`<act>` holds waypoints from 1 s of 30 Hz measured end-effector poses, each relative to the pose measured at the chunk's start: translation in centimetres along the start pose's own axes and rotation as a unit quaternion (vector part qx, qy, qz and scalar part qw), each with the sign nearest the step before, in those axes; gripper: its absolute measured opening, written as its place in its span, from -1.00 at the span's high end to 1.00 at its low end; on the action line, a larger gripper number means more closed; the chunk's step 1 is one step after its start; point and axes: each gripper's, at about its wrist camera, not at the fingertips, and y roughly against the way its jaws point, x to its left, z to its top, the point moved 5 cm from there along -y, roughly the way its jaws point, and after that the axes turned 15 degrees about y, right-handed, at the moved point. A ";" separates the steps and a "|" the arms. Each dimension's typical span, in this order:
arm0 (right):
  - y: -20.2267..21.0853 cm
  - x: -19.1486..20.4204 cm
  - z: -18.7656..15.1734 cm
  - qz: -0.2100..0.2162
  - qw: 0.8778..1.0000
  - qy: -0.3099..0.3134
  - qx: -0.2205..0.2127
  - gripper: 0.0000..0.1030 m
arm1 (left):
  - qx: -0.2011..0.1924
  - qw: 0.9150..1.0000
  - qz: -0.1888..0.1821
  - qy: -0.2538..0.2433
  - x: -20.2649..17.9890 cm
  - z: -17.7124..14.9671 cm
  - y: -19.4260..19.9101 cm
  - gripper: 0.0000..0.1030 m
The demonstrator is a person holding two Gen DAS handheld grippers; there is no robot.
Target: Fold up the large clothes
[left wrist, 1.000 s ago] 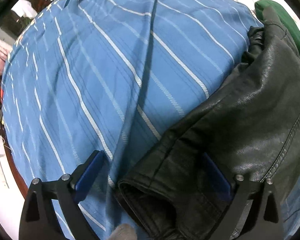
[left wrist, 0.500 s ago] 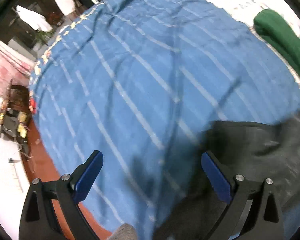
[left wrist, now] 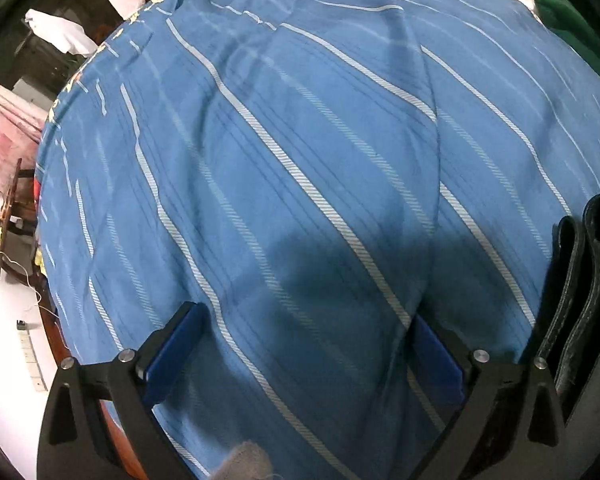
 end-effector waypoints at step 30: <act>-5.4 17.7 6.1 0.084 0.965 0.237 0.070 0.21 | 0.052 0.987 -0.151 -0.012 -11.9 0.5 4.5 -0.23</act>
